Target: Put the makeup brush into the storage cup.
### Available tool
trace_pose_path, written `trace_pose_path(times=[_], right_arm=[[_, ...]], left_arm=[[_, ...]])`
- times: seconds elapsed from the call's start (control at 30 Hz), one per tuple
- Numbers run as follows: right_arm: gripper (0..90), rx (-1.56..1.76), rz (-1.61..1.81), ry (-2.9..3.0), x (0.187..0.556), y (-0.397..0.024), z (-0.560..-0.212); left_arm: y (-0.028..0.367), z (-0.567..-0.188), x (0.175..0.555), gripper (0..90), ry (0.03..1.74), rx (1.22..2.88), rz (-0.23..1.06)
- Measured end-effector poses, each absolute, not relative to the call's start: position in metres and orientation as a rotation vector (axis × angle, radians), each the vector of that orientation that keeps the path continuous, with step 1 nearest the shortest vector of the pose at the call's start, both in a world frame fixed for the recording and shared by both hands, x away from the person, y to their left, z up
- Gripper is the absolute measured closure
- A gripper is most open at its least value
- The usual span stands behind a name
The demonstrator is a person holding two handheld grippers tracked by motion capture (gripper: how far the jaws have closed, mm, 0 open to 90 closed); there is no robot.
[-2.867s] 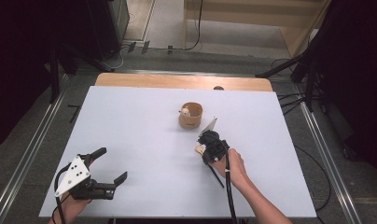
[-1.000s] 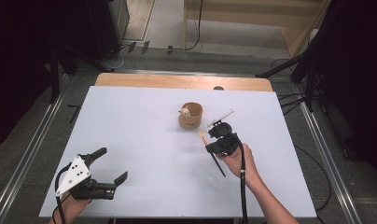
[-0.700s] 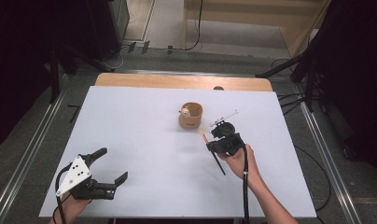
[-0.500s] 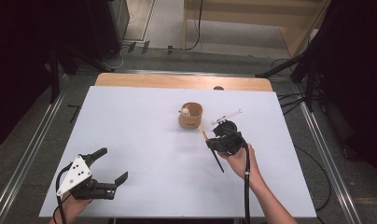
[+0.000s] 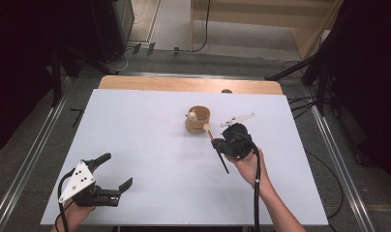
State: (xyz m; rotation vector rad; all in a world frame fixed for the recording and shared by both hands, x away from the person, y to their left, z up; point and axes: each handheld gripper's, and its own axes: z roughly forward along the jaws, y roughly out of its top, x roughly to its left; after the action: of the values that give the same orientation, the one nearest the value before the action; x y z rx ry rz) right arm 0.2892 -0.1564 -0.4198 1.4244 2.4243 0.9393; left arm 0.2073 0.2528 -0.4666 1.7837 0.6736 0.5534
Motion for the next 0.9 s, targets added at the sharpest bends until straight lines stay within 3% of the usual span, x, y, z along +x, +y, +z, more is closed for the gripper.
trace_pose_path(times=[0.9], right_arm=[[84.6, 1.306, 1.077, 2.309, 0.285, -0.1578, -0.414]], left_arm=[[0.2528, -0.466, 0.2067, 0.0, 0.668, 1.782, 0.546]])
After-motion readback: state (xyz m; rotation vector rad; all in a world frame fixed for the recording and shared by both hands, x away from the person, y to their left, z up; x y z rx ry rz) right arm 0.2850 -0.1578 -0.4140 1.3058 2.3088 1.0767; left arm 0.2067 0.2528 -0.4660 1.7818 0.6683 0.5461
